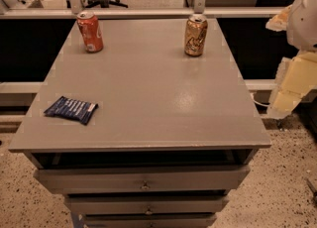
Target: Knock coke can over
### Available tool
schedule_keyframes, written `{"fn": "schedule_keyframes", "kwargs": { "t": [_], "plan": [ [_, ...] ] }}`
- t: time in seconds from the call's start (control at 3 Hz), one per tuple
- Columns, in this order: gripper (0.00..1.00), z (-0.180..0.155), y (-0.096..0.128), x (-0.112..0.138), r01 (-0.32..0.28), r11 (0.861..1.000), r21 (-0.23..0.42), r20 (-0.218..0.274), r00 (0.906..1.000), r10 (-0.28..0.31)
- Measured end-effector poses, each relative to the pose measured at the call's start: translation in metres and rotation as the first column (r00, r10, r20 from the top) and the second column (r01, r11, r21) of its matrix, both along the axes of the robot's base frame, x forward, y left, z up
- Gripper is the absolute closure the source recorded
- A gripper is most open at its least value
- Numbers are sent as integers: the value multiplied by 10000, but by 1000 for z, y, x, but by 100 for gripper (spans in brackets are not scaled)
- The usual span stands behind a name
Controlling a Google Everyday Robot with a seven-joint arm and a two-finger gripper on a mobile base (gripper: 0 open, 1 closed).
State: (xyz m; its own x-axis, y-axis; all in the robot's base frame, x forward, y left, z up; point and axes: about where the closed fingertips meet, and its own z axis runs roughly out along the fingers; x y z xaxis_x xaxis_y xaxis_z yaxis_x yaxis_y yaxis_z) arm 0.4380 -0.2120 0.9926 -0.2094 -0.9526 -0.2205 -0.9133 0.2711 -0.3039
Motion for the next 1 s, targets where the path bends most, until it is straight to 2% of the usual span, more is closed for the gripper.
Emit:
{"fn": "schedule_keyframes", "kwargs": {
  "t": [0.33, 0.67, 1.0],
  "plan": [
    [0, 0, 0, 0, 0, 10000, 0, 2, 10000, 0],
    [0, -7, 23, 24, -51, 9956, 935, 178, 9998, 35],
    [0, -22, 75, 68, -323, 9665, 2545, 303, 9992, 255]
  ]
}}
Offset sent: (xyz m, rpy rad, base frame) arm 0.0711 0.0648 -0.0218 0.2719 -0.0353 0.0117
